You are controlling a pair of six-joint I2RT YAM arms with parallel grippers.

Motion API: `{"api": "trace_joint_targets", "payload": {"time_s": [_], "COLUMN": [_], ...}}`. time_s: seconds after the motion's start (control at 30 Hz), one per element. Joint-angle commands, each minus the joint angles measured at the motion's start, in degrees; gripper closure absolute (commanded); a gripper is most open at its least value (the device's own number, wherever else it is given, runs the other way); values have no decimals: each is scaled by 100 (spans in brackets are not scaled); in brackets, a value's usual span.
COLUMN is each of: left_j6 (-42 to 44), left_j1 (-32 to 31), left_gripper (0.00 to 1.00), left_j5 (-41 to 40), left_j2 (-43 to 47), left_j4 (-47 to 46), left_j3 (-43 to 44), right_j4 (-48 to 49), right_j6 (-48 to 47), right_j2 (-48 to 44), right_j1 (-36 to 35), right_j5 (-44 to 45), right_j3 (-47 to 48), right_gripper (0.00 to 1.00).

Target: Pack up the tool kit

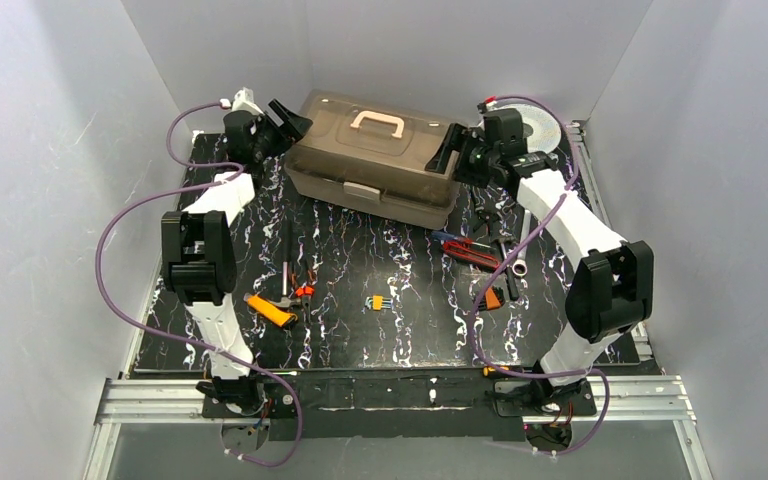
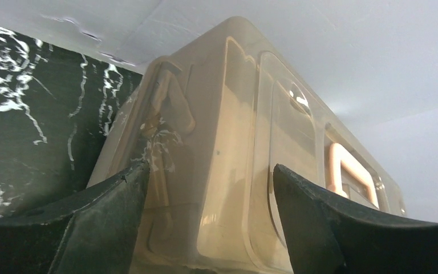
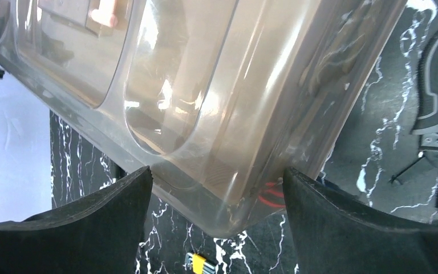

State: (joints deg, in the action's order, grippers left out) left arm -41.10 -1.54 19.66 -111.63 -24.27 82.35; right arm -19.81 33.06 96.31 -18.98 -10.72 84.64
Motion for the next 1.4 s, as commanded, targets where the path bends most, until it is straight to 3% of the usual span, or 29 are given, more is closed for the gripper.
{"api": "trace_joint_targets", "payload": {"time_s": [0.0, 0.2, 0.4, 0.53, 0.73, 0.87, 0.97, 1.13, 1.37], "left_j6": [233, 391, -365, 98, 1018, 1101, 1070, 398, -951], "left_j1": [-252, -255, -303, -303, -199, -5, 13, 16, -45], "left_gripper": [23, 23, 24, 19, 5, 2, 2, 2, 2], "left_j5": [537, 691, 1086, 1023, 329, -11, -338, -1260, -899], "left_j2": [234, -701, -1430, -1320, -547, -70, 608, 2181, 3676], "left_j4": [677, 1230, 268, 934, 1546, 1812, 1811, 1808, 1669], "left_j3": [291, 1440, 1858, 2412, 2559, 2550, 2003, 248, -2131], "right_j4": [313, 448, 20, -757, -714, -703, -865, -1438, -1070], "right_j6": [258, 437, 79, -427, -794, -915, -1034, -1414, -1367], "right_j2": [-200, -833, -1141, -1249, -1442, -1022, -559, 299, 481], "right_j1": [-1088, -1817, -2046, -1702, -807, -315, -47, -6, -150], "right_j5": [-738, -584, -61, 438, 331, 98, -291, -855, -1181], "right_j3": [-55, -562, -454, 74, 206, 409, 760, 1558, 1057], "right_gripper": [14, 14, 12, 11, 10, 9, 9, 9, 10]}}
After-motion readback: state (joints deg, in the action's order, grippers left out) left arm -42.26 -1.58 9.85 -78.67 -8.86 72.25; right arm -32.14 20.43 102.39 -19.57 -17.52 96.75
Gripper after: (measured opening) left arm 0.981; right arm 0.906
